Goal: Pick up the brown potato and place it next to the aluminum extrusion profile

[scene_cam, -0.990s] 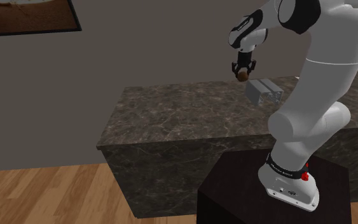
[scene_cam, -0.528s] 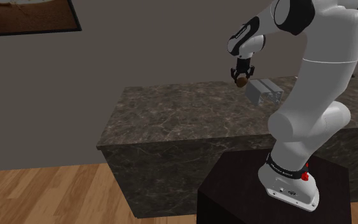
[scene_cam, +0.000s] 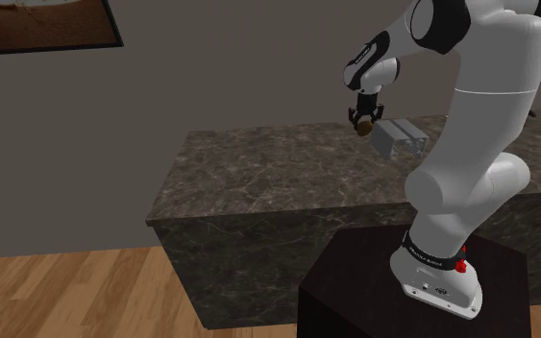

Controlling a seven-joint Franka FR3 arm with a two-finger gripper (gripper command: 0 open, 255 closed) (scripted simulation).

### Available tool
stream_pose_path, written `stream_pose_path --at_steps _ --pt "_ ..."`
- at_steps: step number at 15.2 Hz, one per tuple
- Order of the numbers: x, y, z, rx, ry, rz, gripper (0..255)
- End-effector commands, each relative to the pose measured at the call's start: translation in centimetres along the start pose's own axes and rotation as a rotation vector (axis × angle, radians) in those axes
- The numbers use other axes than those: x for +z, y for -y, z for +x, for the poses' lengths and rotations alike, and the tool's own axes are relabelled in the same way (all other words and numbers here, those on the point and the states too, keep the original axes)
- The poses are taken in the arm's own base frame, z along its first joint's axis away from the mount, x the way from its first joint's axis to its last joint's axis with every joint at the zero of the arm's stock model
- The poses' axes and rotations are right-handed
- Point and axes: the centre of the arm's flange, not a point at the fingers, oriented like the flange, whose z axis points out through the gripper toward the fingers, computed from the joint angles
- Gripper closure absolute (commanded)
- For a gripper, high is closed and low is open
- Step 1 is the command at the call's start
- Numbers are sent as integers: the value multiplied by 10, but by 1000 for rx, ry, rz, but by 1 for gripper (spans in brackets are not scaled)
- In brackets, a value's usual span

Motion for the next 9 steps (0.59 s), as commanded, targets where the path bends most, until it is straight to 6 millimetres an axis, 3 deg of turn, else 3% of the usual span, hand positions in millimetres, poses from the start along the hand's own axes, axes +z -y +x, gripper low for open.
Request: stream_pose_path --at_steps 1,3,4,9 --pt "1 1 0 -1 1 0 255" --pt "1 1 0 -1 1 0 255" --pt "1 1 0 -1 1 0 0" --pt "1 1 0 -1 1 0 0"
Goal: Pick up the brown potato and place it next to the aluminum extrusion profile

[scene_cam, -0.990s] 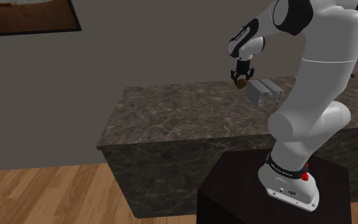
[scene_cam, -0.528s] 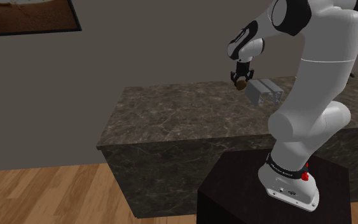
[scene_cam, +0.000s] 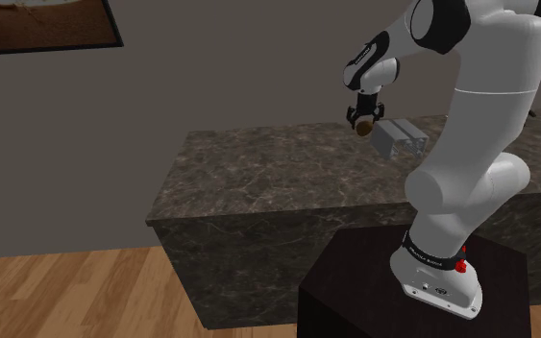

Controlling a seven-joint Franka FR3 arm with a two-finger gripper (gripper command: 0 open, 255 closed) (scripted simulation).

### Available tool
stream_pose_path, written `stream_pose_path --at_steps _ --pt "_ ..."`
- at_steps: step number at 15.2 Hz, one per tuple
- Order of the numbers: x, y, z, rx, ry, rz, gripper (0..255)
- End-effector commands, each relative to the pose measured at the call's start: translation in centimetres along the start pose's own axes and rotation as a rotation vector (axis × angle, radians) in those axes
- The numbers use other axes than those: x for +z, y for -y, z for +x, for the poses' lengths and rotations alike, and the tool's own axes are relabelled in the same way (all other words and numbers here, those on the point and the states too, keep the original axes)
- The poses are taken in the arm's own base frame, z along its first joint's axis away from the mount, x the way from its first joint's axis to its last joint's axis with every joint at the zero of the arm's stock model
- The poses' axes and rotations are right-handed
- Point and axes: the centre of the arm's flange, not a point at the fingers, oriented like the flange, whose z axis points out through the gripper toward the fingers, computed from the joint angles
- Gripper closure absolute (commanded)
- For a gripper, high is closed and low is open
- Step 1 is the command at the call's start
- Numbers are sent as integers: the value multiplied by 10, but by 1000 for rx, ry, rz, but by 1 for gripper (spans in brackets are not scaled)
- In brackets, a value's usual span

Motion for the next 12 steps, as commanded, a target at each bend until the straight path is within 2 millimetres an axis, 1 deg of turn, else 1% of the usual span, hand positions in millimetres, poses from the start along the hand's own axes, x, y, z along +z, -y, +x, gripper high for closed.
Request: stream_pose_path --at_steps 1,4,12 --pt "-13 0 0 0 0 0 0" --pt "-50 0 0 0 0 0 0" --pt "-50 0 0 0 0 0 0"
